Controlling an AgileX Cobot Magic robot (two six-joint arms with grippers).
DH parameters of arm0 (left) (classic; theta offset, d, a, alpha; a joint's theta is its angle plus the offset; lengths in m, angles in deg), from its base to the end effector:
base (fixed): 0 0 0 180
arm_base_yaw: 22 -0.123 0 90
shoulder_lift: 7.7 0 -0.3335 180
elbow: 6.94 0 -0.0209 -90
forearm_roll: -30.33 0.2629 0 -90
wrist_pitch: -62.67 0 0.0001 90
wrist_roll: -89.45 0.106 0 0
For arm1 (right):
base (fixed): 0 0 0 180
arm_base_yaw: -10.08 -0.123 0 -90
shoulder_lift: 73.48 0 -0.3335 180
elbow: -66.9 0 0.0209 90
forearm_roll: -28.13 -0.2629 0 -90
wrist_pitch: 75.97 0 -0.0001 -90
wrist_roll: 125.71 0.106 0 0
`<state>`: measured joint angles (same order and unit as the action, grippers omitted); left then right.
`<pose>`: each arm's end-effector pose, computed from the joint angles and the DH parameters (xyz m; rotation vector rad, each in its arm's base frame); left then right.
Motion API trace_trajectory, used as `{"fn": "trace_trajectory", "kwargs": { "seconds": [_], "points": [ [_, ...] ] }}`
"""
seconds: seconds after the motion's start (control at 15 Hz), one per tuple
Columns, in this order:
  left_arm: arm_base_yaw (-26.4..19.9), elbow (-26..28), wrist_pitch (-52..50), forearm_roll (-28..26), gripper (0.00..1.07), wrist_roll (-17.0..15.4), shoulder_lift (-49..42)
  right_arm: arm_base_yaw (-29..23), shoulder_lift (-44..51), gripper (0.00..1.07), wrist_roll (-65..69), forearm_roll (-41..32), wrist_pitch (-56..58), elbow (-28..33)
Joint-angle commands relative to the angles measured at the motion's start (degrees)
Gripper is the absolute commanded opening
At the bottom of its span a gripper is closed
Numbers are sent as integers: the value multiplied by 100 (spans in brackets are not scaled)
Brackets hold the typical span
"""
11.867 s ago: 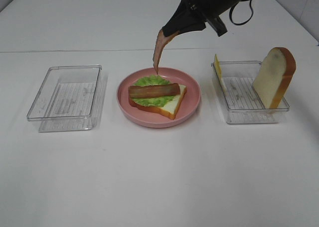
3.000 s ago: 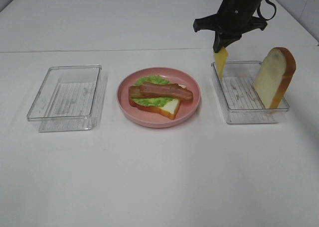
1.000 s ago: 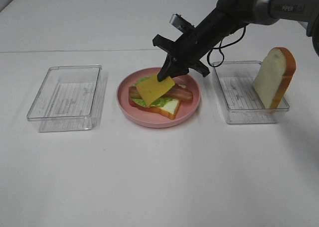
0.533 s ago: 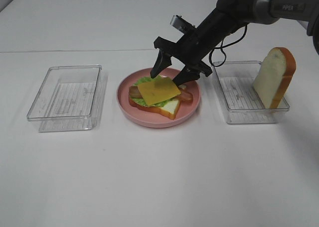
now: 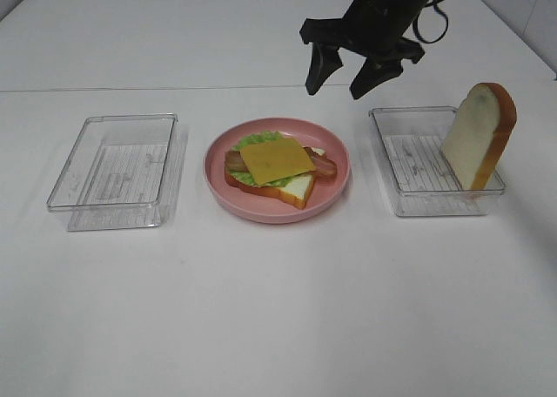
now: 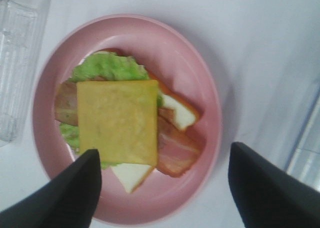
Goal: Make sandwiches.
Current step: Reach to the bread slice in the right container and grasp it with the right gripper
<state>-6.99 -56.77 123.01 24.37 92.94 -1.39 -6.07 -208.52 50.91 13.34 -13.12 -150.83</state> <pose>-0.0317 -0.0014 0.2765 0.3321 2.0105 -0.2507 0.5078 0.1721 0.2493 -0.3668 2.7749 0.4042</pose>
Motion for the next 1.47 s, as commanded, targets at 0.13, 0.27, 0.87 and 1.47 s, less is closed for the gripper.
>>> {"fn": "trace_trajectory", "kwargs": {
  "seconds": [0.13,0.27,0.87,1.47],
  "points": [
    [6,-6,-52,-6,81,-34,-109,11,401,69,407,1043,418,-23],
    [6,-6,-52,-6,81,-34,-109,120,670,69,561,1553,688,-23],
    [6,-6,-52,-6,81,-34,-109,1518,1014,69,487,882,1106,74],
    [6,-6,-52,-6,81,-34,-109,1748,968,69,92,900,739,1129]
  ]
}}
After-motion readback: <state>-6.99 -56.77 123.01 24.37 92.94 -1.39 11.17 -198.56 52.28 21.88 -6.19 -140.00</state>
